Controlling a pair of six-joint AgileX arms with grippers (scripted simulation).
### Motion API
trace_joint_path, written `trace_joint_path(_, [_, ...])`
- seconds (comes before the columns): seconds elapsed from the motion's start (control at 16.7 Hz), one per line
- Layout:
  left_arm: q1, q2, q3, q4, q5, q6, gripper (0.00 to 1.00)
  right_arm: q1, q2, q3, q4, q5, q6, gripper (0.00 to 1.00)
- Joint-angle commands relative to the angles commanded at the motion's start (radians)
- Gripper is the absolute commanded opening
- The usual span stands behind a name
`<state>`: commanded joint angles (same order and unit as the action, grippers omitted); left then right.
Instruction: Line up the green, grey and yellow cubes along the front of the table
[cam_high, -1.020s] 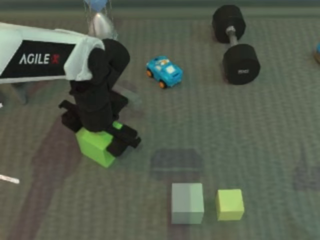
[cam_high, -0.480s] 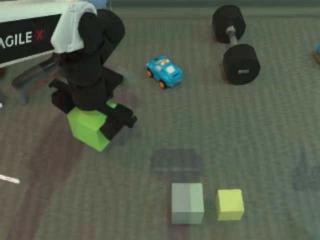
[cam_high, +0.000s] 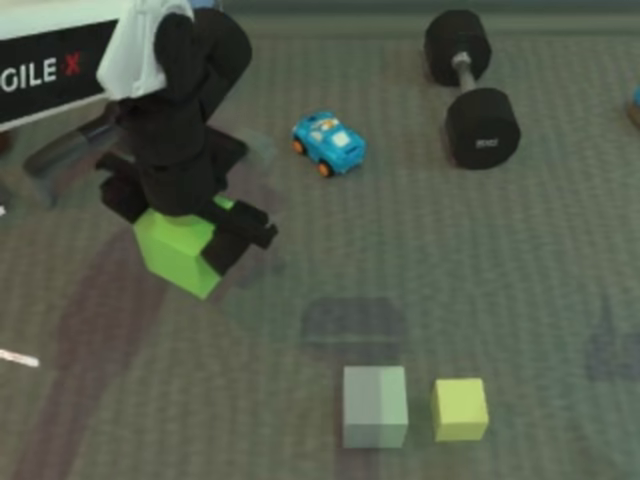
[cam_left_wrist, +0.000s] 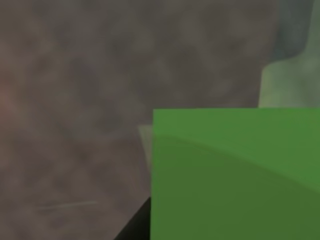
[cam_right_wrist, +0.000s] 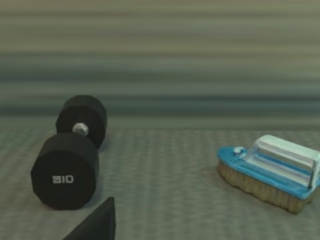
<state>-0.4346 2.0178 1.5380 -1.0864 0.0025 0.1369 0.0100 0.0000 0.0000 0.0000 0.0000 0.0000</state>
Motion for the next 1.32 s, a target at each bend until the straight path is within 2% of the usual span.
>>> trace_joint_path(0.24, [-0.066, -0.064, -0.067, 0.002, 0.000, -0.186, 0.00, 0.000, 0.000, 0.000, 0.000, 0.000, 0.000, 1.00])
trace_joint_path(0.6, [-0.208, -0.210, -0.227, 0.007, 0.000, -0.623, 0.00, 0.000, 0.000, 0.000, 0.000, 0.000, 0.000, 1.00])
trace_joint_path(0.78, [-0.267, -0.277, -0.295, 0.013, 0.001, -0.789, 0.00, 0.000, 0.000, 0.000, 0.000, 0.000, 0.000, 1.00])
trace_joint_path(0.96, [-0.296, -0.315, -0.330, 0.020, 0.000, -0.858, 0.00, 0.000, 0.000, 0.000, 0.000, 0.000, 0.000, 1.00])
trace_joint_path(1.32, [-0.292, -0.307, -0.340, 0.036, 0.000, -0.857, 0.00, 0.000, 0.000, 0.000, 0.000, 0.000, 0.000, 1.00])
